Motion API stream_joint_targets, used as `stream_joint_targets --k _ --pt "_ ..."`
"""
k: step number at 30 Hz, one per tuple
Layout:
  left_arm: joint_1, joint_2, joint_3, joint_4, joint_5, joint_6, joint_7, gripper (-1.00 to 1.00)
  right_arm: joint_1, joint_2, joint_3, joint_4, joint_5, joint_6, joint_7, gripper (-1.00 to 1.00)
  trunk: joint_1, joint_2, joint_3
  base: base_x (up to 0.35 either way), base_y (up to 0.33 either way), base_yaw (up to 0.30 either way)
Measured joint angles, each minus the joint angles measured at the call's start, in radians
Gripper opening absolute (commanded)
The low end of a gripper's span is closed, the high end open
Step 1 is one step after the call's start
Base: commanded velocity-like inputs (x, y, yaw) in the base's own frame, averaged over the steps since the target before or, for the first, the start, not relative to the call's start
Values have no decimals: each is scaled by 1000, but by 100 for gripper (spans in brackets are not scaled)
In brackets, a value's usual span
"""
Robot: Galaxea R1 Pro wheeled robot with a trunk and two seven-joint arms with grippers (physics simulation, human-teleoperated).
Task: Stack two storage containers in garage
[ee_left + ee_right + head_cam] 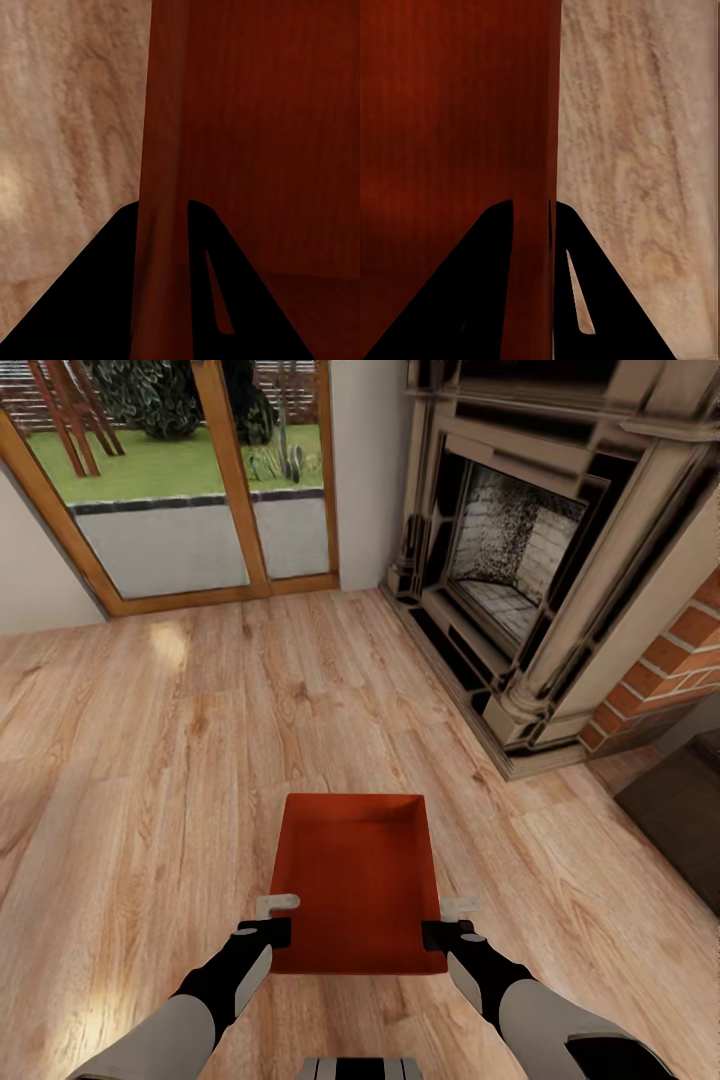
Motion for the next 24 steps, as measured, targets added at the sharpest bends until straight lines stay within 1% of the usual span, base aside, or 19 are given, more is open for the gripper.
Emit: stream_joint_targets --k 13,24 --pt "0 -1 0 1 1 0 1 -100 0 0 1 -1 0 3 0 -100 -50 91 41 0 0 0" --pt "0 1 -2 4 12 0 0 -100 -1 1 -1 -4 7 12 0 -100 -92 168 75 0 0 0"
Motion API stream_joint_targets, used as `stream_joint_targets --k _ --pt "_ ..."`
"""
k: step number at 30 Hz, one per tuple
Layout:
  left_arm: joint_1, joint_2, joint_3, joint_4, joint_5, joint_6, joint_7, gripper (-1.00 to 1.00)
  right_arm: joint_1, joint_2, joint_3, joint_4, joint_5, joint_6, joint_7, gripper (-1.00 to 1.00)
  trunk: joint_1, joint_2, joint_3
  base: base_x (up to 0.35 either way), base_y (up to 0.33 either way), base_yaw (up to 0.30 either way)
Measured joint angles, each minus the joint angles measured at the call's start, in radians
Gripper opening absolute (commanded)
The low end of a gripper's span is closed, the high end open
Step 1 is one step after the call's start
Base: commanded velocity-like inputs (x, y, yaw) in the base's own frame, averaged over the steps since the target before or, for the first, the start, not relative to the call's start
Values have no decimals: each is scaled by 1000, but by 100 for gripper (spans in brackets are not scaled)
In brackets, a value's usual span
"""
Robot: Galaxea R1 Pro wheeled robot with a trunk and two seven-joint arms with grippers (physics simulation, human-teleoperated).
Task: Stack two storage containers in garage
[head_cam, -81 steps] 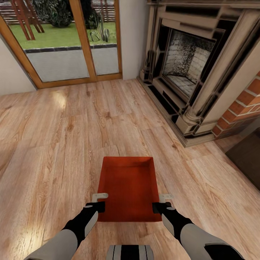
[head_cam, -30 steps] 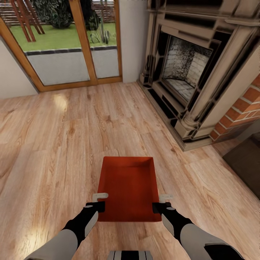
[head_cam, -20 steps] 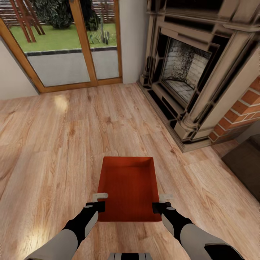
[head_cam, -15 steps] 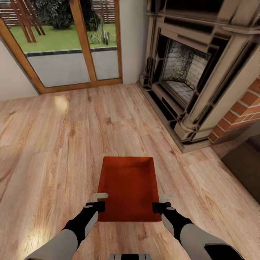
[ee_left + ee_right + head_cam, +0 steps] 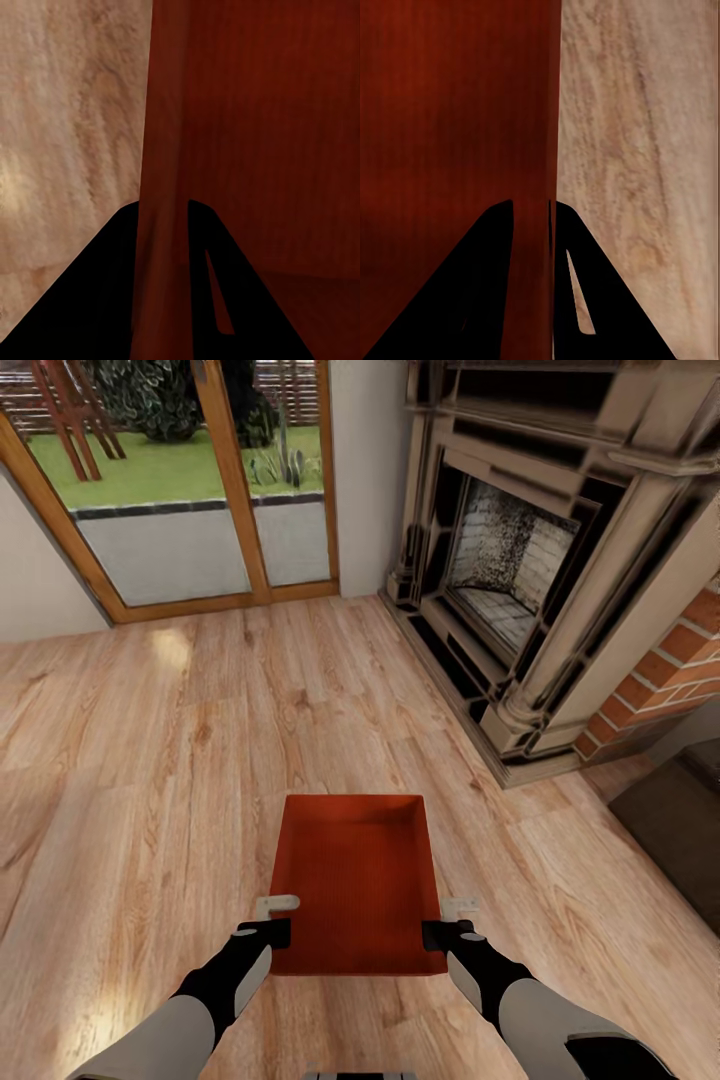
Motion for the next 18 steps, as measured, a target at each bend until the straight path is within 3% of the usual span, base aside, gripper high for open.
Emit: stream_joint_targets --k 18 --pt "0 0 2 -1 -3 0 -1 -100 -1 0 0 1 0 -1 0 -100 -69 126 56 0 0 0"
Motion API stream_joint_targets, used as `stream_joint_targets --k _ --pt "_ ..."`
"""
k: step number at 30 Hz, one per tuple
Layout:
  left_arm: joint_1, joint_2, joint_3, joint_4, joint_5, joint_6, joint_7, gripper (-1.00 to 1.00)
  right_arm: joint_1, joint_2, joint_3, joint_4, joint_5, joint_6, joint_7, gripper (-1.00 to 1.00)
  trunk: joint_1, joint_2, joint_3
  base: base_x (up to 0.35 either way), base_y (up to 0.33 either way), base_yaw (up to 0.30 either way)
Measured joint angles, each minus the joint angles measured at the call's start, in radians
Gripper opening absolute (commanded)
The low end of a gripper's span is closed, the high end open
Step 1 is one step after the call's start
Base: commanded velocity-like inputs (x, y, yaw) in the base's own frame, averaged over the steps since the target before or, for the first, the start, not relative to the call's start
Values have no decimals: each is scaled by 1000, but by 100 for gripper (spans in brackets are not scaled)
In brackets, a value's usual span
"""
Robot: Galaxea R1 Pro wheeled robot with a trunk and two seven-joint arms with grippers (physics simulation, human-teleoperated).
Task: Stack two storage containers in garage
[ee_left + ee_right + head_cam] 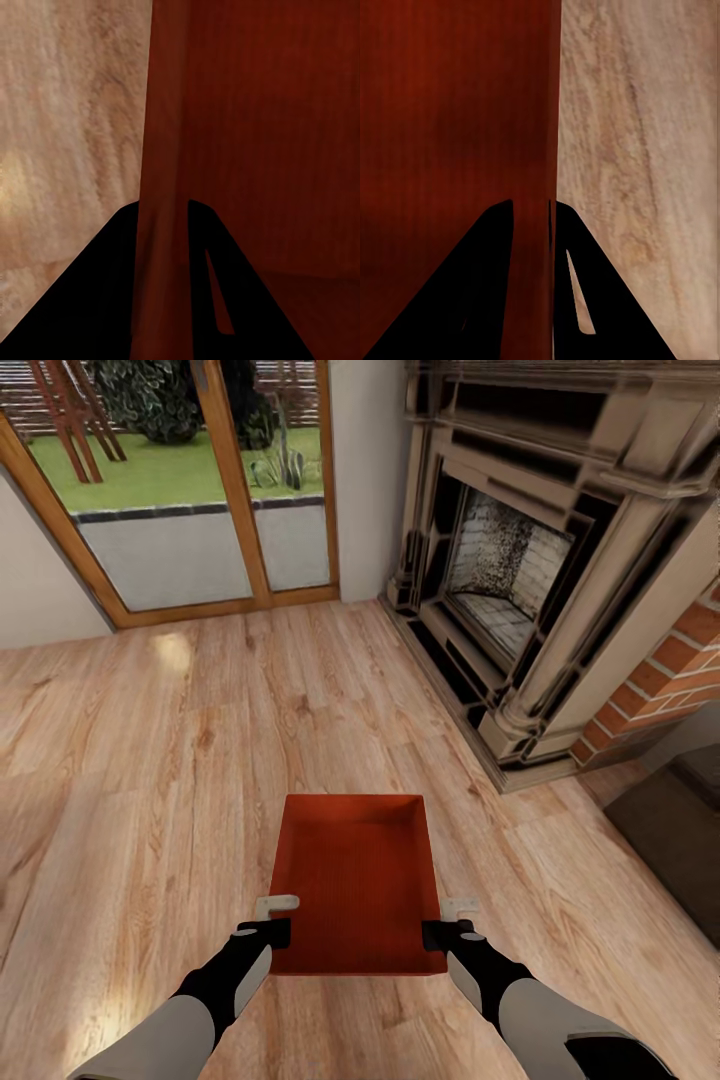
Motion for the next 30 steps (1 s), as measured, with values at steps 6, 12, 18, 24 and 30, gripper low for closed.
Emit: stream_joint_targets --k 6,12,18,24,30 --pt "0 0 0 0 0 0 0 -100 0 0 0 0 0 0 0 -100 -23 42 19 0 0 0" --pt "0 0 0 0 -1 0 0 -100 1 0 -1 0 0 -1 0 -100 -46 84 38 0 0 0" --pt "0 0 1 -1 -4 0 -1 -100 1 0 0 1 -2 -4 0 -100 -69 126 56 0 0 0" --pt "0 0 1 -1 -5 0 -1 -100 1 0 -1 2 -2 -5 0 -100 -92 168 75 0 0 0" --pt "0 0 1 -2 -6 0 -1 -100 1 0 -2 2 -1 -6 0 -100 -115 210 94 0 0 0"
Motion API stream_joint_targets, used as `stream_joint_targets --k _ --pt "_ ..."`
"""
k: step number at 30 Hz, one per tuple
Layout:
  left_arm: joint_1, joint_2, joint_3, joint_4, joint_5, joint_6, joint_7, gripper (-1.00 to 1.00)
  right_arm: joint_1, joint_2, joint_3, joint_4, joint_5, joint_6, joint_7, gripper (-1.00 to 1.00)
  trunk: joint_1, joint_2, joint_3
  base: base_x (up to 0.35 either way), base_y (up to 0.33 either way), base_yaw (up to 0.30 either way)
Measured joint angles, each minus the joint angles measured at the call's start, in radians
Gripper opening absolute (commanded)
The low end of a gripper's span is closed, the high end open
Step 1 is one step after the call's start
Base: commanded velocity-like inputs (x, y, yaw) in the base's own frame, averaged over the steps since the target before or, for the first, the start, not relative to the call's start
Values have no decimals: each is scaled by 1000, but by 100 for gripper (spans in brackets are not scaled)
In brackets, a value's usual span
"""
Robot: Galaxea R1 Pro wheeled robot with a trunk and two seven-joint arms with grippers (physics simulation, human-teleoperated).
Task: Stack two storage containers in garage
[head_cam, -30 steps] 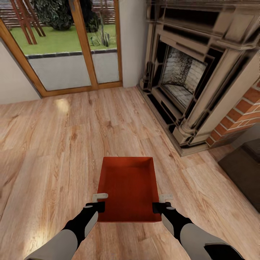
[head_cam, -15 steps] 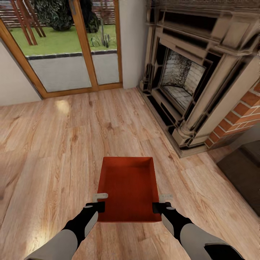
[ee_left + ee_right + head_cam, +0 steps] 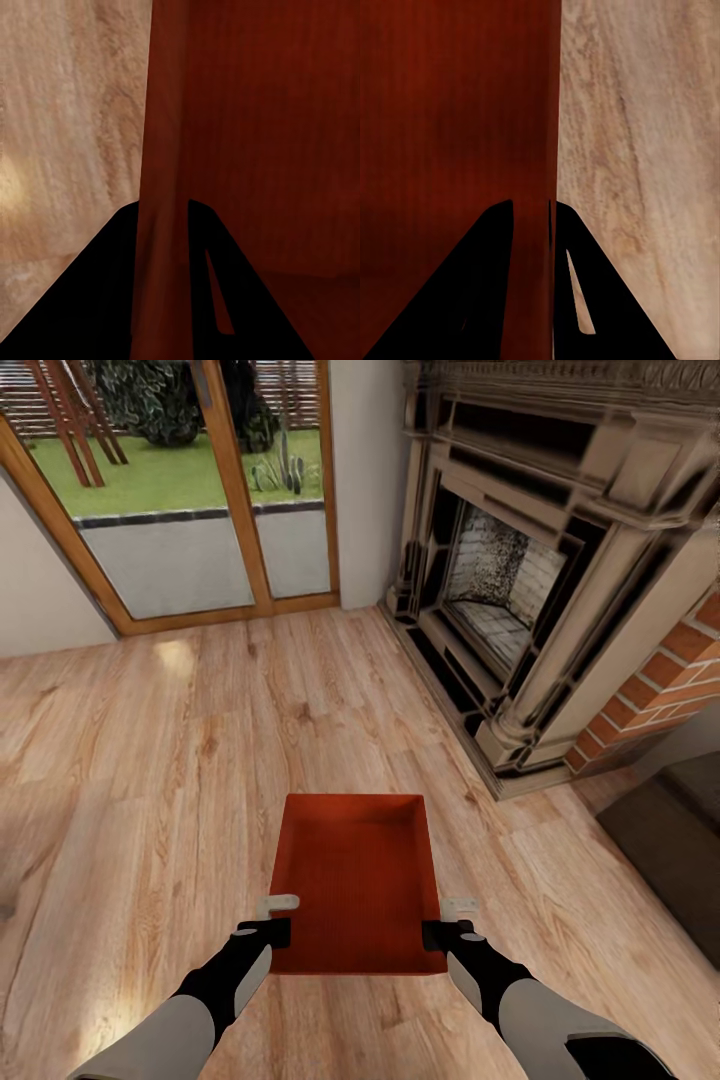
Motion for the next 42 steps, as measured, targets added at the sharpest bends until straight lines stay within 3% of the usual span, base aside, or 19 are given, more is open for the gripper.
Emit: stream_joint_targets --k 42 --pt "0 0 -2 0 1 0 1 -100 0 0 1 0 -2 -1 0 -100 -161 294 132 0 0 0"
